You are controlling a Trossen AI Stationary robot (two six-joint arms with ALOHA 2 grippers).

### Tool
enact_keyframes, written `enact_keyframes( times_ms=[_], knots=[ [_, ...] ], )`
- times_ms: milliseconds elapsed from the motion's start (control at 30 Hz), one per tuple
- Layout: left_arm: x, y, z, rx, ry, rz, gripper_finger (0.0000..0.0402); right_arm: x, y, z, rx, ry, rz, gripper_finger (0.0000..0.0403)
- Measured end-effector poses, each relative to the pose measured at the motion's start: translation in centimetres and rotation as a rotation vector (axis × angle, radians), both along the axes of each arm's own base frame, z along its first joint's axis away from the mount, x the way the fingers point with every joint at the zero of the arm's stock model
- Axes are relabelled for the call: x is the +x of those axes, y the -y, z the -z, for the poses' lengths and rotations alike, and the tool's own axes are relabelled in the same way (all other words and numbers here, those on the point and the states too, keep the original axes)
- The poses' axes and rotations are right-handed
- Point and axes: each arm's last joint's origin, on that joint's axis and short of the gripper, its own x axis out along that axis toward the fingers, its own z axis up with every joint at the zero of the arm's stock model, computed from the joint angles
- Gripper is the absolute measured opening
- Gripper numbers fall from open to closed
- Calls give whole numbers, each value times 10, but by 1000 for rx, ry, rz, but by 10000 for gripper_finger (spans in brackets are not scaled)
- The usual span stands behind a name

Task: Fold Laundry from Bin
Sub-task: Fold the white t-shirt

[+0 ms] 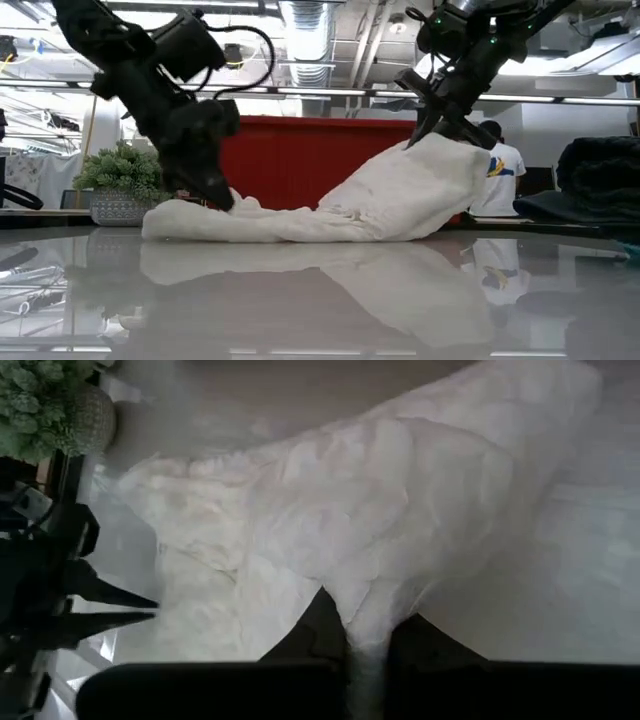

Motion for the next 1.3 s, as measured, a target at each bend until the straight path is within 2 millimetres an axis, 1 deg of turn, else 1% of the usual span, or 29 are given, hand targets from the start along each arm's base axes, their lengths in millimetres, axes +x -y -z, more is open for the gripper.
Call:
enact_keyframes(
  times_ms=[67,100,200,300,400,467,633,733,800,900,967,1000,1067,1167,1233,1300],
  knots=[
    [6,-1,8,4,-1,-3,13,-1,0,1,3,-9,0,45],
    [10,-1,14,-1,6,-2,7,-1,0,1,6,-17,0,45],
    [19,-1,31,-40,-19,25,5,-4,-2,1,14,-37,-1,45],
    [34,1,43,-96,-18,82,2,-8,-3,0,13,-51,-5,45],
    [51,3,46,-142,-14,134,1,-14,-3,-5,8,-52,6,45],
    [61,5,44,-140,-8,151,1,-20,-2,-9,9,-55,20,45],
    [80,5,27,-58,36,146,1,-41,-4,-18,4,-97,67,45],
    [92,3,15,-14,82,177,1,-50,-3,-26,-23,-72,101,45],
    [100,2,8,2,112,190,1,-54,-1,-30,-35,-56,121,45],
    [107,1,0,-24,120,217,2,-57,2,-30,-35,-57,138,45],
    [111,-1,-12,-37,142,234,2,-57,3,-30,-34,-59,144,45],
    [111,-2,-18,-42,139,241,2,-56,4,-30,-35,-55,144,45],
    [112,-4,-38,-26,159,253,2,-53,5,-30,-35,-33,152,45],
    [103,-8,-62,36,131,262,2,-45,5,-32,-49,26,149,45],
    [91,-11,-70,76,94,261,1,-40,5,-33,-50,55,146,45],
    [79,-17,-75,92,70,248,1,-33,4,-32,-52,80,138,45]
  ],
)
